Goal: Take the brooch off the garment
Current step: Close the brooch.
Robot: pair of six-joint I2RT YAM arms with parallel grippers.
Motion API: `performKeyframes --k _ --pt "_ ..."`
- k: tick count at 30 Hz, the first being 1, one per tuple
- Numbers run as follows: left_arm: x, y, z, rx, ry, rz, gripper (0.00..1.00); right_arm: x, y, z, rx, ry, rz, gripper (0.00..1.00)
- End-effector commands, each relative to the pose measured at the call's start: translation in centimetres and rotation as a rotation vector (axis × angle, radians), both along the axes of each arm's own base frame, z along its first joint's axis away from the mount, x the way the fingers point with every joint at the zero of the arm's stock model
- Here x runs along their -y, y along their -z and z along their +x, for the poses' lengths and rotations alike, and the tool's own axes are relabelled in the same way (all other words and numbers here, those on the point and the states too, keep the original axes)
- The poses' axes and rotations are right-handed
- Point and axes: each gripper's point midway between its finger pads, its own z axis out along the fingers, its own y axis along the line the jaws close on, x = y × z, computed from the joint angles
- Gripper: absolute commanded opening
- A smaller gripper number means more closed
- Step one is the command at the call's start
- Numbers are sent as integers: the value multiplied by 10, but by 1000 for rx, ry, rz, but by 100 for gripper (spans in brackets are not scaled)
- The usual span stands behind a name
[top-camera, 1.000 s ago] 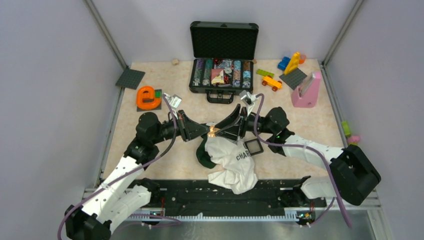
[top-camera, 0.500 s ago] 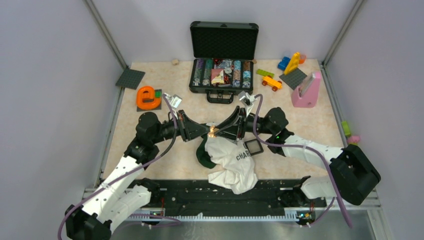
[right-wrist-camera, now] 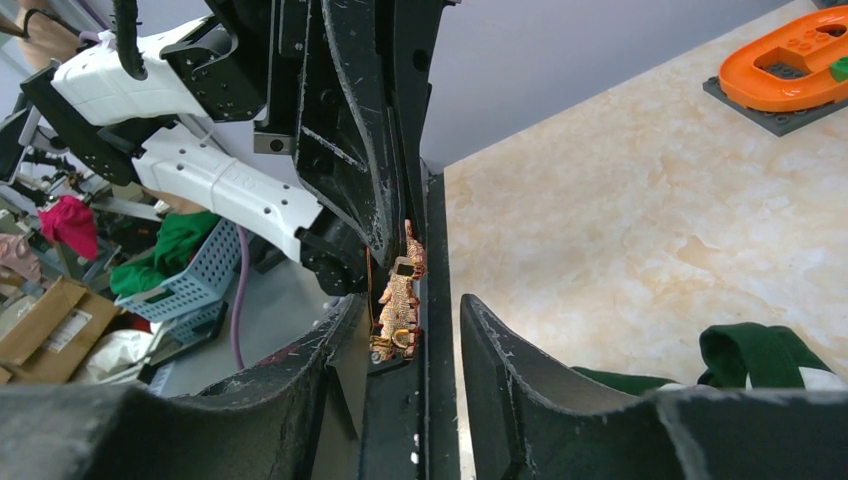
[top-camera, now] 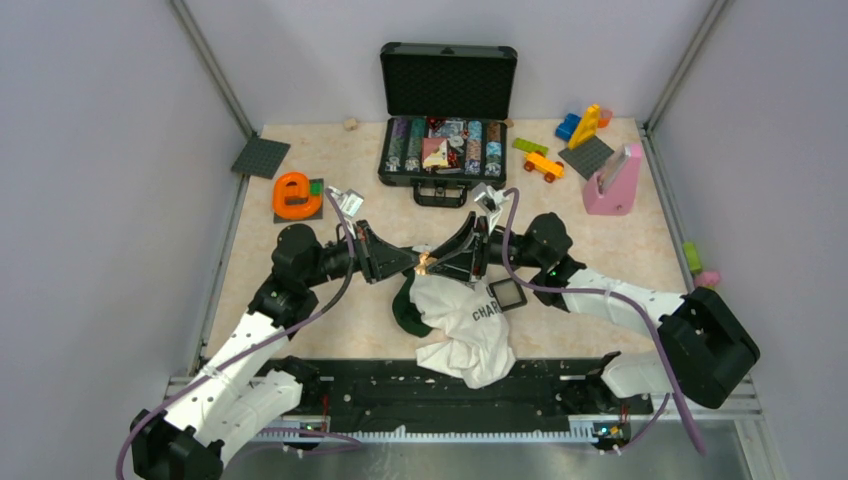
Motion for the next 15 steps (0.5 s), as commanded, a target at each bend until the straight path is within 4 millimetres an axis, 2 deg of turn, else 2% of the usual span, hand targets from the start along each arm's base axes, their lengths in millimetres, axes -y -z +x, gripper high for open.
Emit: performKeyframes --k 1,15 --pt "1 -14 -3 62 20 -30 0 -4 -12 -1 55 -14 28 41" --pt "1 -12 -2 56 18 -27 0 -5 -19 -6 75 -37 45 44"
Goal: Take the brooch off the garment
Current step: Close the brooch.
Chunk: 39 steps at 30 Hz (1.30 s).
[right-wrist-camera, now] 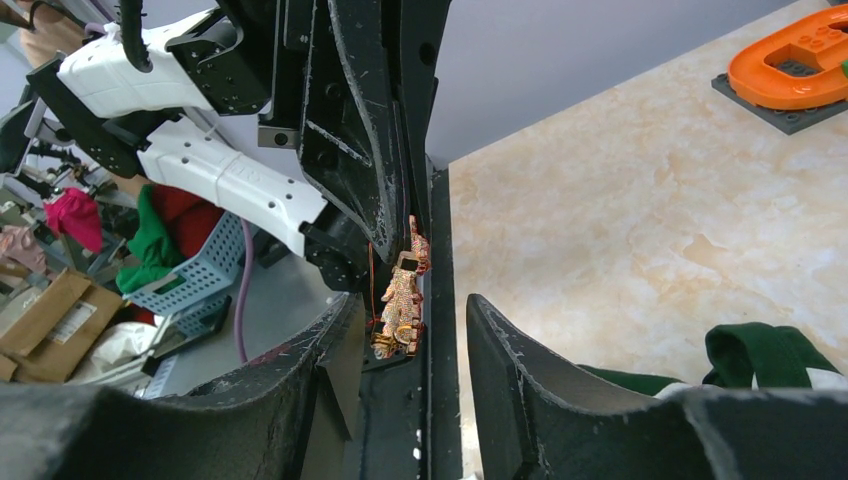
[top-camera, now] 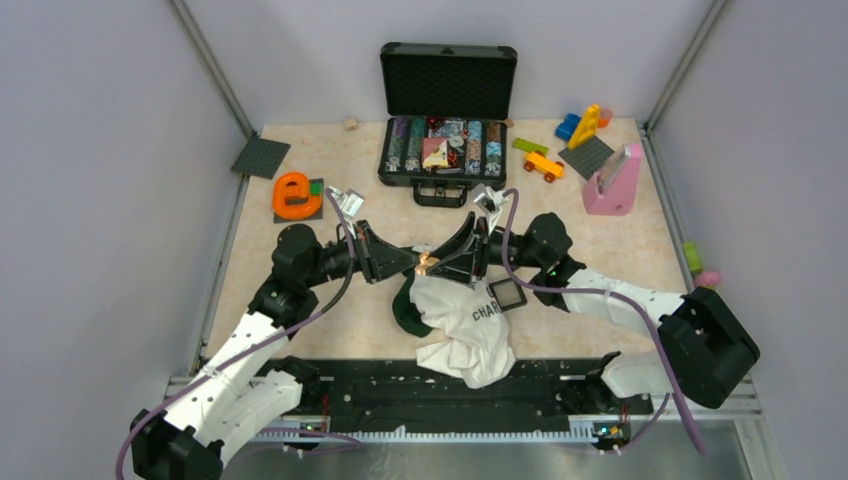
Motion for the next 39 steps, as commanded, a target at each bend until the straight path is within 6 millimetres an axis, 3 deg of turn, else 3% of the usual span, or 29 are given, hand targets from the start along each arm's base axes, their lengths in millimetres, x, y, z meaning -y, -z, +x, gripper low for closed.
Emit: performKeyframes --k 1,10,17,39 --pt "1 -12 -3 57 18 -27 0 -6 -19 -3 71 -20 47 44" --pt "1 -9 -2 53 15 -25 0 -9 -24 -4 79 -23 55 54" --pt "1 -7 -3 49 19 -20 0 -10 -27 1 72 5 62 53" --pt "-3 -18 -5 109 0 -23 0 -10 -10 20 25 133 -12 30"
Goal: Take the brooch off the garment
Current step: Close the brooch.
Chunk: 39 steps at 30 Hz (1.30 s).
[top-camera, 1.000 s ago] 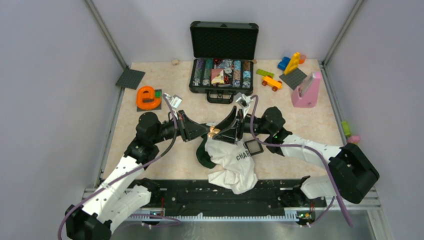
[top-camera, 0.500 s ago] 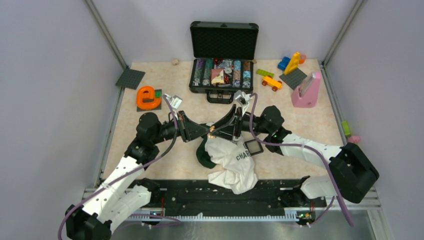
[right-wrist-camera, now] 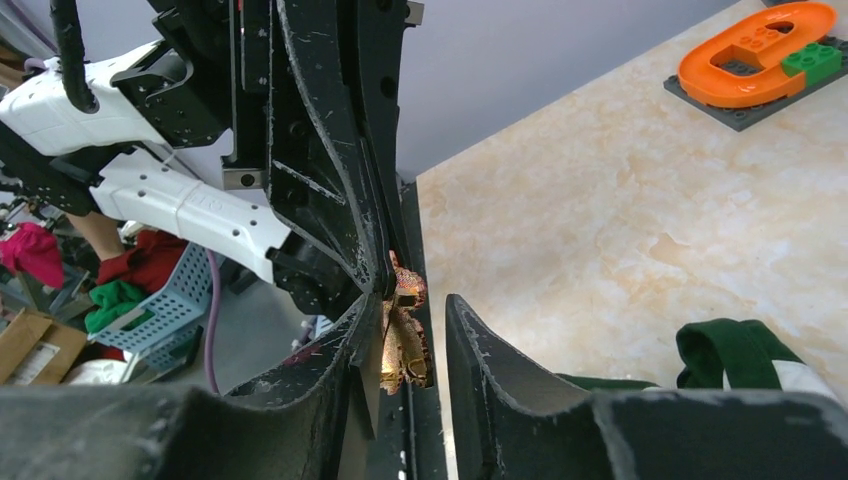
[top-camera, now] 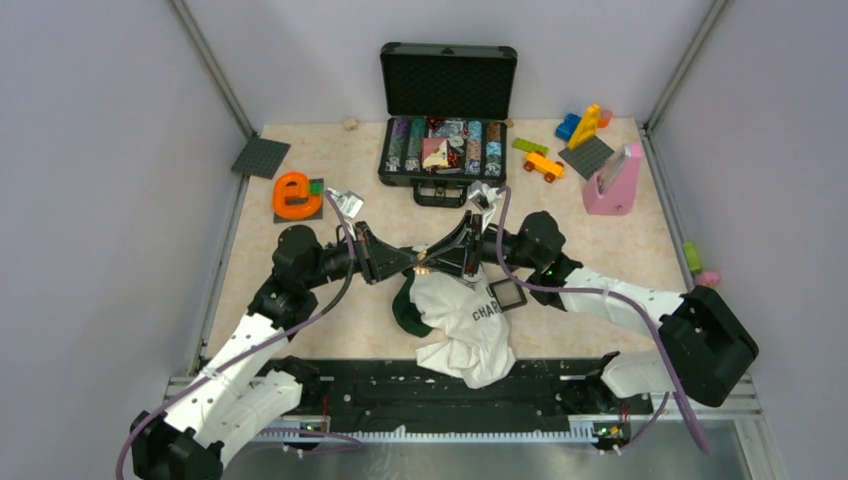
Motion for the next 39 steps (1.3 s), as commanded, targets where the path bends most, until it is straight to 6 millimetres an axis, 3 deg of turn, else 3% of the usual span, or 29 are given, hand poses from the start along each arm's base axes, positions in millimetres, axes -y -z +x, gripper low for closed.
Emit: performKeyframes --k 1,13,31,34,39 --pt "-1 -26 -8 104 25 -47 0 0 -12 7 42 49 10 30" --pt "-5 -29 -10 132 -1 -51 0 1 -9 5 38 45 14 23" --pt "-4 -29 -7 127 0 -57 0 2 -10 -16 77 -73 12 40" --pt "-3 -29 -8 127 3 -56 0 2 -12 -17 78 -75 21 50" --pt "-4 -23 -5 120 -5 -36 0 7 -17 -14 82 -35 32 56"
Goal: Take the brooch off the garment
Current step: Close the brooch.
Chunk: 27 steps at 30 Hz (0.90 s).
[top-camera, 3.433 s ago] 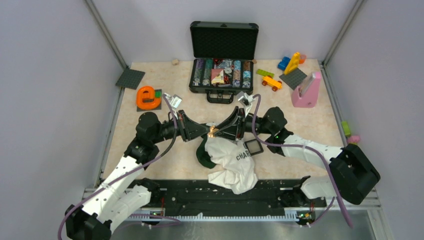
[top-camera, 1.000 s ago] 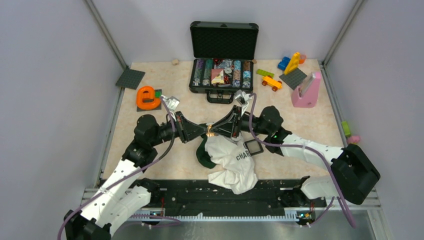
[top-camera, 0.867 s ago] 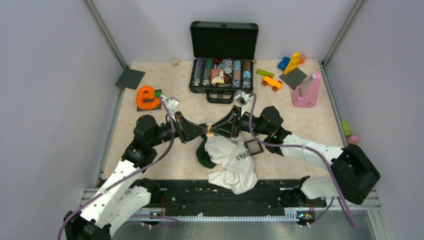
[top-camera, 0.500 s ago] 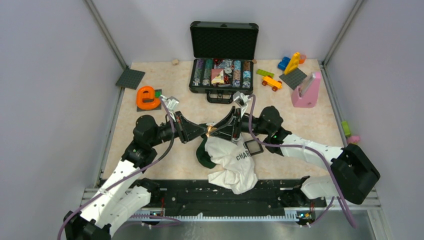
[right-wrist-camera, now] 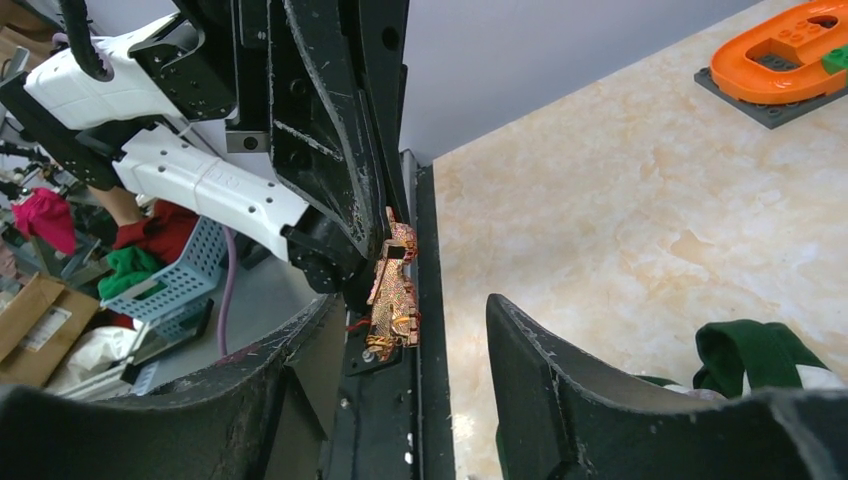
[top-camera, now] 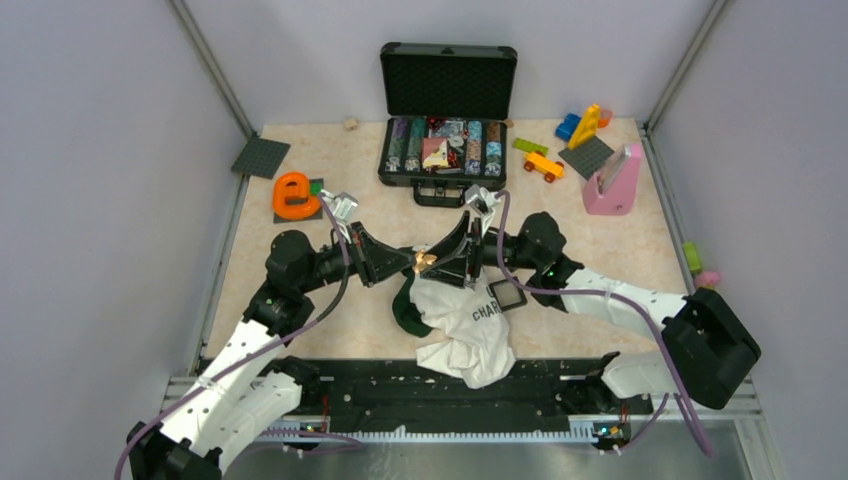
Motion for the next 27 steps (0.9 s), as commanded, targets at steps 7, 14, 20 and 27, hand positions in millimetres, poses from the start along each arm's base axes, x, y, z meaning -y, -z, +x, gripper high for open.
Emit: performKeyframes --k 7,14,20,27 --pt "-4 2 11 98 -44 47 0 24 -26 18 -60 146 94 60" --pt "-6 -1 28 251 -115 36 0 47 -22 53 -323 446 71 61" --pt "-4 -6 15 734 -89 44 0 64 -12 63 -629 619 3 57" --pt "2 -6 20 1097 -89 204 0 50 -9 53 -852 557 -23 57"
